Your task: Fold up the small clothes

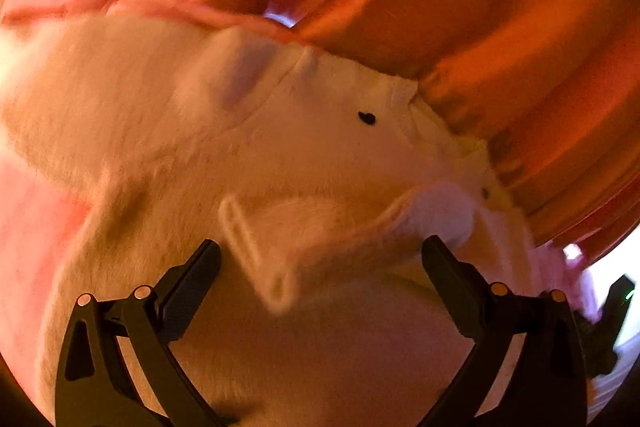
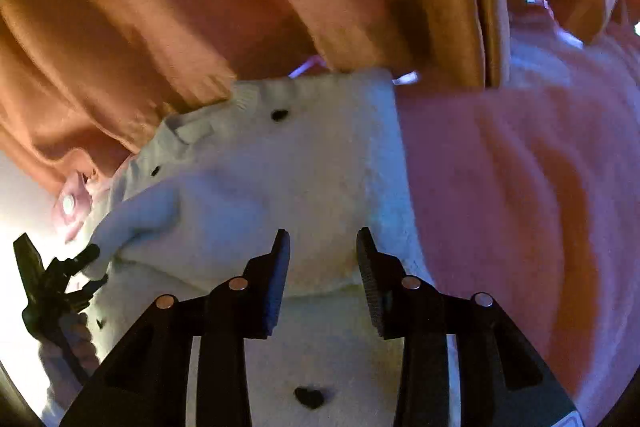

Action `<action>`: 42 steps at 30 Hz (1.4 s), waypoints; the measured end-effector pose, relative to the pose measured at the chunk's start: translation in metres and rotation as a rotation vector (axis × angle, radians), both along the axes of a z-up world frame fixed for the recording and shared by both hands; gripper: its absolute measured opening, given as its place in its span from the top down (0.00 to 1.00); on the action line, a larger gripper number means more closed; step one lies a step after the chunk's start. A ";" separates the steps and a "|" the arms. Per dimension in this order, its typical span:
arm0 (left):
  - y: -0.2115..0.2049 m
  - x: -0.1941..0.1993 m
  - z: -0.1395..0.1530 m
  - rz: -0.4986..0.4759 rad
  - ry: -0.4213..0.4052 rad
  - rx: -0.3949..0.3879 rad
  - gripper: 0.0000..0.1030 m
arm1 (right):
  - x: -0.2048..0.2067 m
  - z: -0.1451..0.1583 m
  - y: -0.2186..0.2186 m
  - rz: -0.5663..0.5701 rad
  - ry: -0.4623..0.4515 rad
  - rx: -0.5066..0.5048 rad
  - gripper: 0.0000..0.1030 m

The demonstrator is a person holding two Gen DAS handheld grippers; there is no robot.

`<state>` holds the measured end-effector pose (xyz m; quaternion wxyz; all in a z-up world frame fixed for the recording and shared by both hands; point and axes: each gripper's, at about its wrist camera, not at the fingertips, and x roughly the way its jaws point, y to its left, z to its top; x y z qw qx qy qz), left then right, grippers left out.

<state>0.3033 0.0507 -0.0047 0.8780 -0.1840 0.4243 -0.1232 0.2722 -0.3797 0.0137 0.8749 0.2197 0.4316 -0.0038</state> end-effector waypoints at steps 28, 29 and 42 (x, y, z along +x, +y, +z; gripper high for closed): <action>-0.002 0.039 -0.017 0.036 0.000 -0.091 0.50 | -0.021 -0.010 -0.002 -0.169 -0.054 0.047 0.49; 0.001 0.042 -0.021 0.059 0.005 -0.091 0.60 | -0.019 -0.013 -0.003 -0.165 -0.047 0.047 0.47; 0.035 0.011 0.003 0.161 -0.063 -0.168 0.89 | 0.004 -0.039 -0.022 -0.139 -0.013 0.044 0.84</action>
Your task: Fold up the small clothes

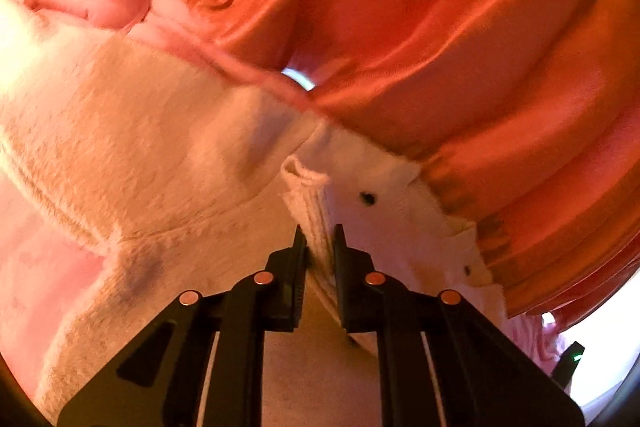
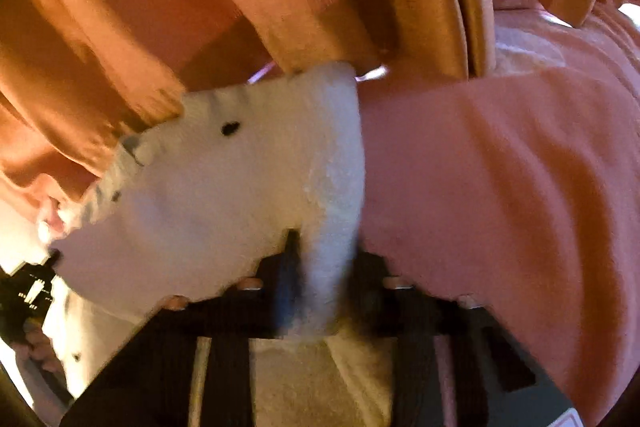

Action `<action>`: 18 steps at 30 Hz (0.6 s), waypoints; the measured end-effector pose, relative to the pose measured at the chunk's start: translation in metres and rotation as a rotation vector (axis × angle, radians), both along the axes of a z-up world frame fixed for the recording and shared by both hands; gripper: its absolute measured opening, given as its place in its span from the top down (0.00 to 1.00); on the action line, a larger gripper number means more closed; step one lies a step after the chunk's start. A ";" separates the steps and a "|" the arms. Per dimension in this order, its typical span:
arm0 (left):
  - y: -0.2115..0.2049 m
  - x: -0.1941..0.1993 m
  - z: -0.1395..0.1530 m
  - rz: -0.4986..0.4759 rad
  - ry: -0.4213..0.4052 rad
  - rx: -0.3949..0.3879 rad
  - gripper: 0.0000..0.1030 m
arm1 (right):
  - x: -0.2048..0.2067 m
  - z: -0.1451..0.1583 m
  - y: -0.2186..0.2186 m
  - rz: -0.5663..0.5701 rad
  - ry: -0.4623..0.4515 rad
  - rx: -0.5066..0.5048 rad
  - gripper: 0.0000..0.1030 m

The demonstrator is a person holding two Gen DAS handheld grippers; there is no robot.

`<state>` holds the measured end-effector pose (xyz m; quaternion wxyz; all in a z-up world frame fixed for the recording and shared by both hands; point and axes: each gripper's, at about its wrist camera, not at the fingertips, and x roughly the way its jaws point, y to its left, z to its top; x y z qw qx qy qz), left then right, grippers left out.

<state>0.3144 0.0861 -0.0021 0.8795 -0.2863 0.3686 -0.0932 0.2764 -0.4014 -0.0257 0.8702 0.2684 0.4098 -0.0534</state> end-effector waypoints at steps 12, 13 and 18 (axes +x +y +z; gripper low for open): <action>-0.007 -0.001 -0.032 0.004 0.072 0.054 0.87 | 0.029 0.051 0.024 0.072 -0.106 -0.192 0.77; -0.007 -0.002 -0.032 0.002 0.066 0.056 0.87 | 0.046 0.050 0.028 0.111 -0.094 -0.190 0.77; -0.004 -0.002 -0.032 -0.001 0.054 0.042 0.86 | 0.124 0.005 0.040 0.288 0.081 -0.113 0.96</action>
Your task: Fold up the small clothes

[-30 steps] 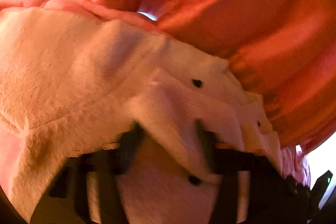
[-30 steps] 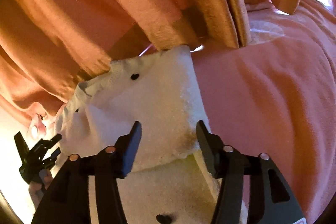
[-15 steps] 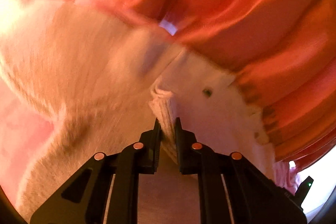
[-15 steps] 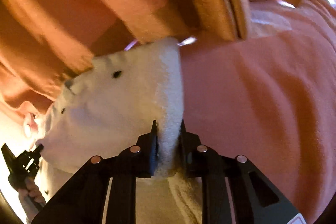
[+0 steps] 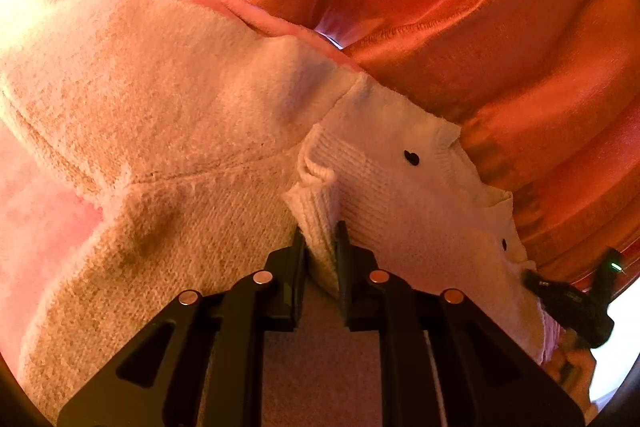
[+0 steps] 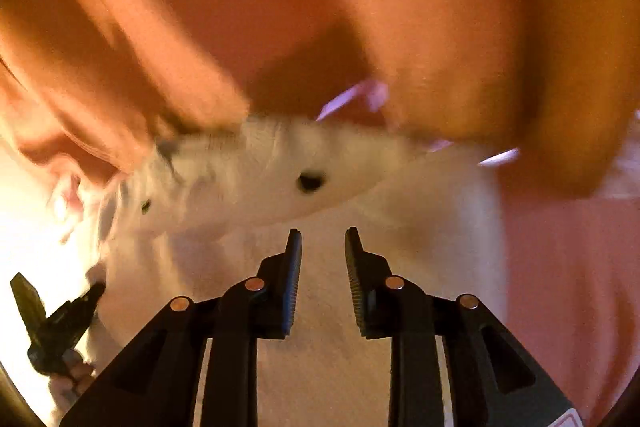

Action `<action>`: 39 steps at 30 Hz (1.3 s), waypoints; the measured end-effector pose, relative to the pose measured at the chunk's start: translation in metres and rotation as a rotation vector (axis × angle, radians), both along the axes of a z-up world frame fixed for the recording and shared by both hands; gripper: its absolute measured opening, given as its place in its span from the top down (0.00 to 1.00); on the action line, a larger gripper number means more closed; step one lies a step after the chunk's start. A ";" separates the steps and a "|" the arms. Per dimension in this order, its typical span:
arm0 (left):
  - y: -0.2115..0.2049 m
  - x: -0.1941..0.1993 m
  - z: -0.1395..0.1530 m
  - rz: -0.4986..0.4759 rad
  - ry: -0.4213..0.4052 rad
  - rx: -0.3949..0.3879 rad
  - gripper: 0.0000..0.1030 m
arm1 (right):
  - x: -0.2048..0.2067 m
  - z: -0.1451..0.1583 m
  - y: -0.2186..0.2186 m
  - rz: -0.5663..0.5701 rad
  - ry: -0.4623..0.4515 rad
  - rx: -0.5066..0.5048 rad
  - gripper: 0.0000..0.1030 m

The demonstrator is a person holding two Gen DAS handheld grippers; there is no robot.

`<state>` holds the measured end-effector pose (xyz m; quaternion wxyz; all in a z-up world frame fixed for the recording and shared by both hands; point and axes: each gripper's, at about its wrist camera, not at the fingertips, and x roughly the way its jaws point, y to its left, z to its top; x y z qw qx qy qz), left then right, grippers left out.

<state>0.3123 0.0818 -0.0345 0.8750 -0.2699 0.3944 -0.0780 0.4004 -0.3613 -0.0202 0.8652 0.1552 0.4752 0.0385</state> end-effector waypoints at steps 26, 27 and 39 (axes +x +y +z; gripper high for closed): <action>0.066 -0.039 0.053 0.190 -0.009 -0.015 0.35 | -0.148 0.035 0.055 -0.117 -0.076 -0.216 0.77; 0.082 -0.048 0.060 0.243 0.009 -0.015 0.30 | -0.147 0.044 0.072 -0.075 -0.113 -0.202 0.75; 0.124 -0.101 0.047 0.417 0.149 0.063 0.25 | -0.036 0.151 0.429 0.827 -0.239 -0.129 0.50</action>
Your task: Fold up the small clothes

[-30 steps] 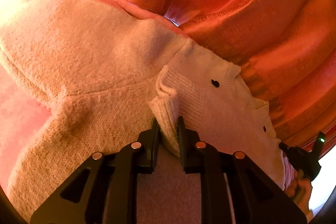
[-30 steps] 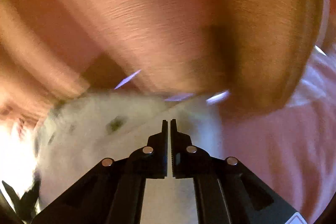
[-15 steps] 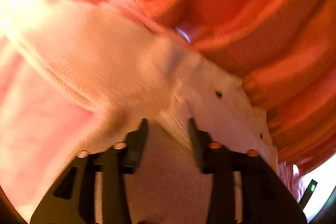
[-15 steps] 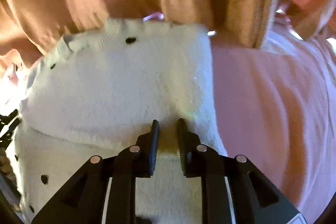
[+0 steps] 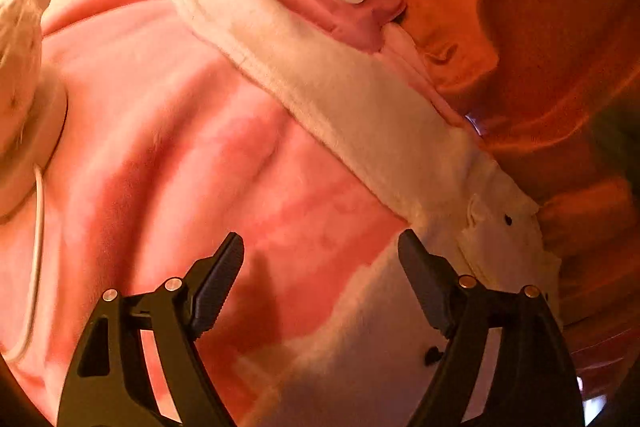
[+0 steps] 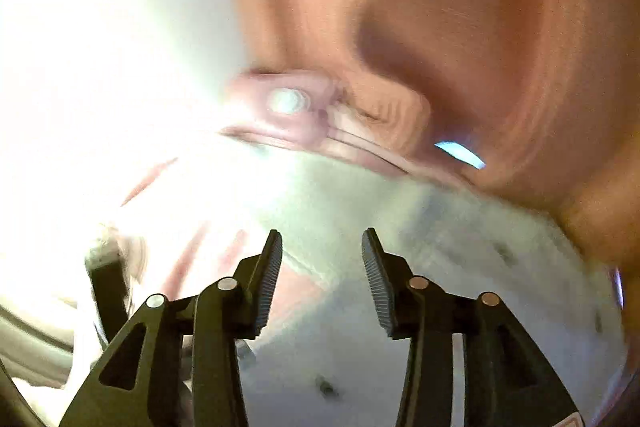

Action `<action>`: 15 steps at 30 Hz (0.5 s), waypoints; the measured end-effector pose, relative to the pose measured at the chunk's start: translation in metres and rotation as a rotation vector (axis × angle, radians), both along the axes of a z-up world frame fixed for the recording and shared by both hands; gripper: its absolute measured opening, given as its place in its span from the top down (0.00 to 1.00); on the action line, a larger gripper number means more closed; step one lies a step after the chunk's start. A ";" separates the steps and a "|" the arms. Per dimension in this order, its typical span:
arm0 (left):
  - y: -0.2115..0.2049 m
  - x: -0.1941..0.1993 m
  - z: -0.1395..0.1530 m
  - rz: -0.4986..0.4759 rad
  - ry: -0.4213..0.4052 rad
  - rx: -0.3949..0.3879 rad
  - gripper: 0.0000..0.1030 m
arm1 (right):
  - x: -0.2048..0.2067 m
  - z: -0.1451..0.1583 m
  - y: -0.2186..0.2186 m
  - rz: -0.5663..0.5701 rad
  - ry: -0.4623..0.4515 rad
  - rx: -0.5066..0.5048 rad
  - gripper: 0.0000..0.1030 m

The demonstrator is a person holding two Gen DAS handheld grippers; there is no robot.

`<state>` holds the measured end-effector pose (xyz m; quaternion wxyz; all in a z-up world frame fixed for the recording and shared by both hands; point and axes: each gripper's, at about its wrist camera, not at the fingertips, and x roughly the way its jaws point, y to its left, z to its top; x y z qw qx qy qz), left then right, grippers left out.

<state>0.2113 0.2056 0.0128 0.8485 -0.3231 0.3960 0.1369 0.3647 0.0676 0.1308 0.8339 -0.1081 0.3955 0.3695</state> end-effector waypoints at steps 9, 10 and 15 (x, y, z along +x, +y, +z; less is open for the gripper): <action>0.041 -0.032 0.014 0.286 -0.055 -0.029 0.14 | 0.030 -0.087 0.184 0.331 -0.011 -0.250 0.47; 0.042 -0.030 0.014 0.280 -0.041 -0.016 0.14 | 0.025 -0.093 0.186 0.352 -0.002 -0.258 0.47; 0.039 -0.019 0.004 0.229 0.033 0.038 0.14 | 0.021 -0.151 0.220 0.416 0.051 -0.363 0.76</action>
